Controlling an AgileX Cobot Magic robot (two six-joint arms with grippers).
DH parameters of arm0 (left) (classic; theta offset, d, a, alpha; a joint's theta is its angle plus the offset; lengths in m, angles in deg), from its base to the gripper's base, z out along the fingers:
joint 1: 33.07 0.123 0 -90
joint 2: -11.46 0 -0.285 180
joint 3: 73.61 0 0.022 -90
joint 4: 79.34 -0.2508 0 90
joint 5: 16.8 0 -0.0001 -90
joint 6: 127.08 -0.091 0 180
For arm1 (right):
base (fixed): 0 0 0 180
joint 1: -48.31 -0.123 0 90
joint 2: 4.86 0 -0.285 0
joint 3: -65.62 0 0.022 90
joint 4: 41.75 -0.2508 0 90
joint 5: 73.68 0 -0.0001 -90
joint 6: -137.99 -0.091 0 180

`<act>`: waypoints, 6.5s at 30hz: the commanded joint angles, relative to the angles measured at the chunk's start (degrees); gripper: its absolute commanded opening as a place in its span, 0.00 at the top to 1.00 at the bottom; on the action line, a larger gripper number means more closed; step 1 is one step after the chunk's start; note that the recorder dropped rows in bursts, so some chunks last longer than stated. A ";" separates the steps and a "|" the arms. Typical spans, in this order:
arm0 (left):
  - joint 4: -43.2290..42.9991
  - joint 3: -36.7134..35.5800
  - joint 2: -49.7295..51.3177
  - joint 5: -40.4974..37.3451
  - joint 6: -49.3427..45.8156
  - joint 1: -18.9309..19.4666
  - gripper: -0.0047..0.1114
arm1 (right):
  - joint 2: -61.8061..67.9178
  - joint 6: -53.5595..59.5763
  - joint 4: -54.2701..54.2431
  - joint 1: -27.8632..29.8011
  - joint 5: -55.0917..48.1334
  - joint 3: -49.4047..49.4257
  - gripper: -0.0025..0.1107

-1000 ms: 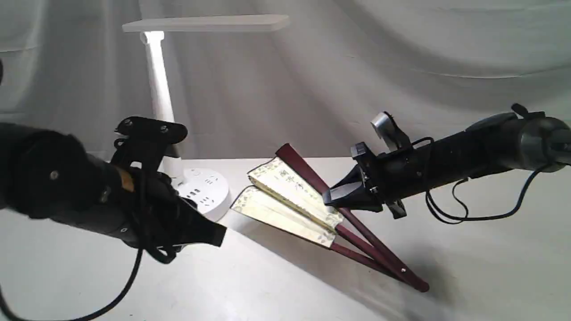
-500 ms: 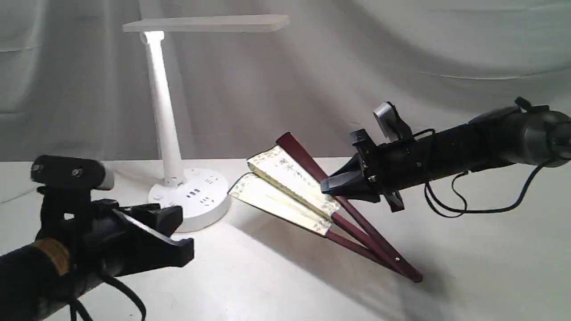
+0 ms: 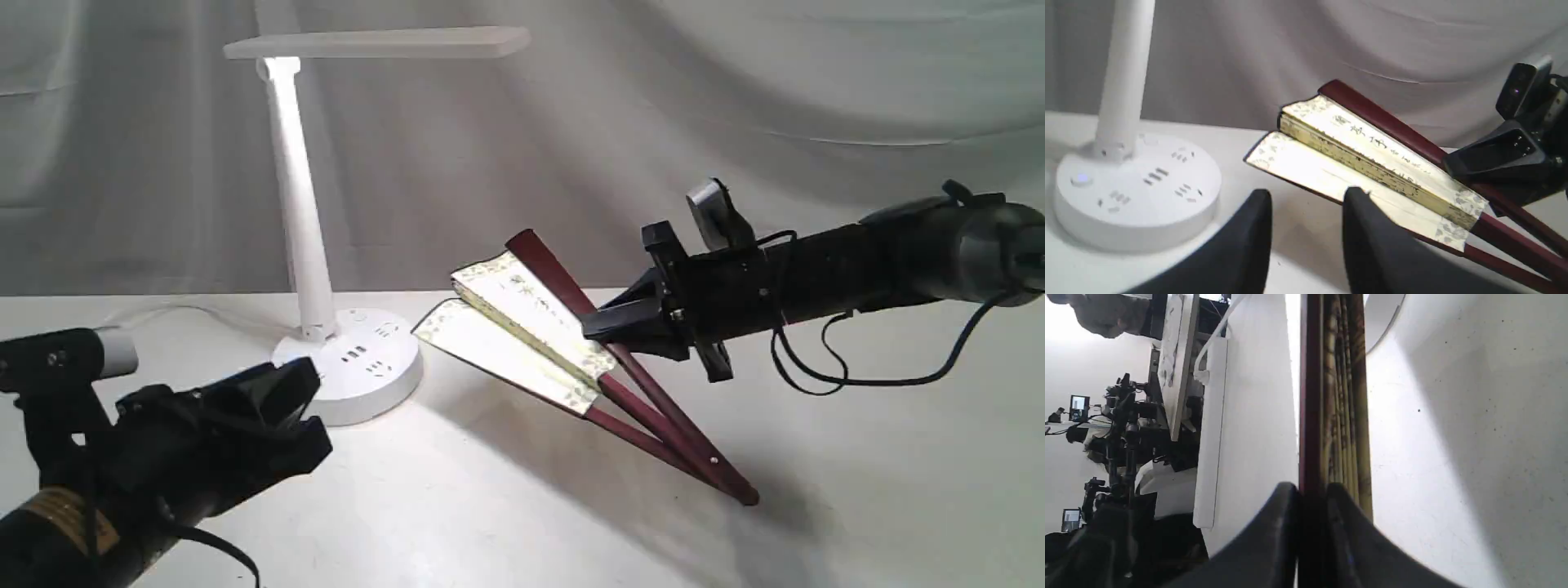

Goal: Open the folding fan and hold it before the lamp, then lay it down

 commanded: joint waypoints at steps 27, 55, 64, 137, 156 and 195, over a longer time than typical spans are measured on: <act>-28.47 21.18 32.71 17.81 79.35 8.63 0.62 | -0.81 -1.34 -4.09 -2.44 -0.48 0.02 0.98; -24.75 29.92 38.76 15.37 83.33 8.63 0.53 | -0.81 -2.21 -5.69 -4.73 -0.48 0.02 0.98; -24.92 32.13 40.16 19.32 85.73 8.63 0.66 | -0.81 -2.10 -5.48 -6.01 -0.48 0.02 0.98; -43.51 37.27 40.16 19.32 91.40 8.63 0.96 | 4.01 -3.71 -7.63 -3.55 -0.48 0.02 0.74; -44.23 37.27 40.16 19.32 91.40 8.63 0.96 | 4.01 -1.82 -7.78 -1.76 -0.48 0.02 0.98; -33.10 37.27 39.81 19.32 92.70 2.43 0.96 | -2.19 -3.18 -0.32 16.91 -0.48 8.25 0.98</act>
